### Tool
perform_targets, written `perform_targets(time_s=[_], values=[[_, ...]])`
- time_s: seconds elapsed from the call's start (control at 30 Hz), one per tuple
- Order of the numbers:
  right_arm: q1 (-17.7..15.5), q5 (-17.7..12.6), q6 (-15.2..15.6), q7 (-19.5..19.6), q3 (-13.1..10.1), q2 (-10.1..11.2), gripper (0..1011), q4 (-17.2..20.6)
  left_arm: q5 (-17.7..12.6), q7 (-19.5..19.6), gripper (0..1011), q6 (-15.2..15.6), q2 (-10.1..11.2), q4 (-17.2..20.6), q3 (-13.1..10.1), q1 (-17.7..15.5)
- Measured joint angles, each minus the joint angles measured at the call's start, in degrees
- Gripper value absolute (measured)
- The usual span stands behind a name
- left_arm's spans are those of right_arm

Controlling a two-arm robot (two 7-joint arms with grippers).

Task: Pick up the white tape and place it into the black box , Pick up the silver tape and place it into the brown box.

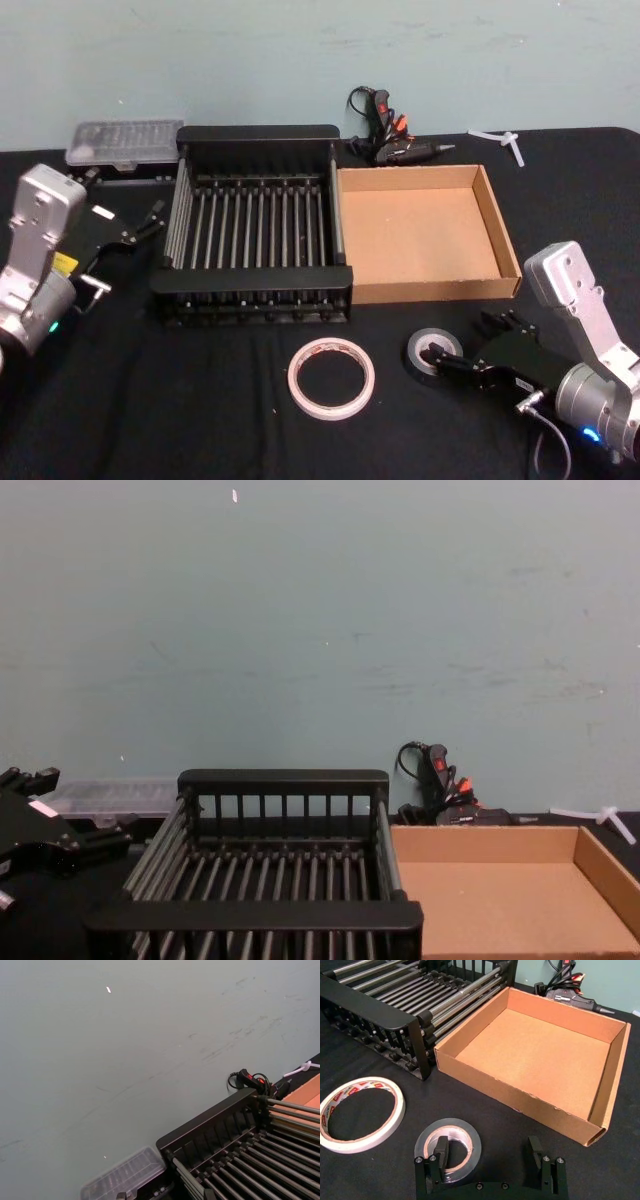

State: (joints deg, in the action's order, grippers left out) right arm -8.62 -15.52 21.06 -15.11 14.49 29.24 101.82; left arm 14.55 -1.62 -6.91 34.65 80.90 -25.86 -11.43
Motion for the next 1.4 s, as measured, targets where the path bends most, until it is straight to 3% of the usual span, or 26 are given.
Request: perform_targets(time_s=[0.5,1.07,1.17,1.4], values=[[0.23,1.58,0.77,-1.0,-0.89,-1.59,1002,-0.82,0.0,0.0,1001,0.0,0.0,0.0,0.0,0.0],[0.07,1.91,0.85,-1.16,-1.07,-1.78,1002,-0.73,0.0,0.0,1001,0.0,0.0,0.0,0.0,0.0],[0.08,1.9,0.84,-1.16,-1.05,-1.77,977,-0.71,0.0,0.0,1001,0.0,0.0,0.0,0.0,0.0],[0.08,1.85,0.82,-1.12,-1.01,-1.74,774,-0.71,0.0,0.0,1001,0.0,0.0,0.0,0.0,0.0]])
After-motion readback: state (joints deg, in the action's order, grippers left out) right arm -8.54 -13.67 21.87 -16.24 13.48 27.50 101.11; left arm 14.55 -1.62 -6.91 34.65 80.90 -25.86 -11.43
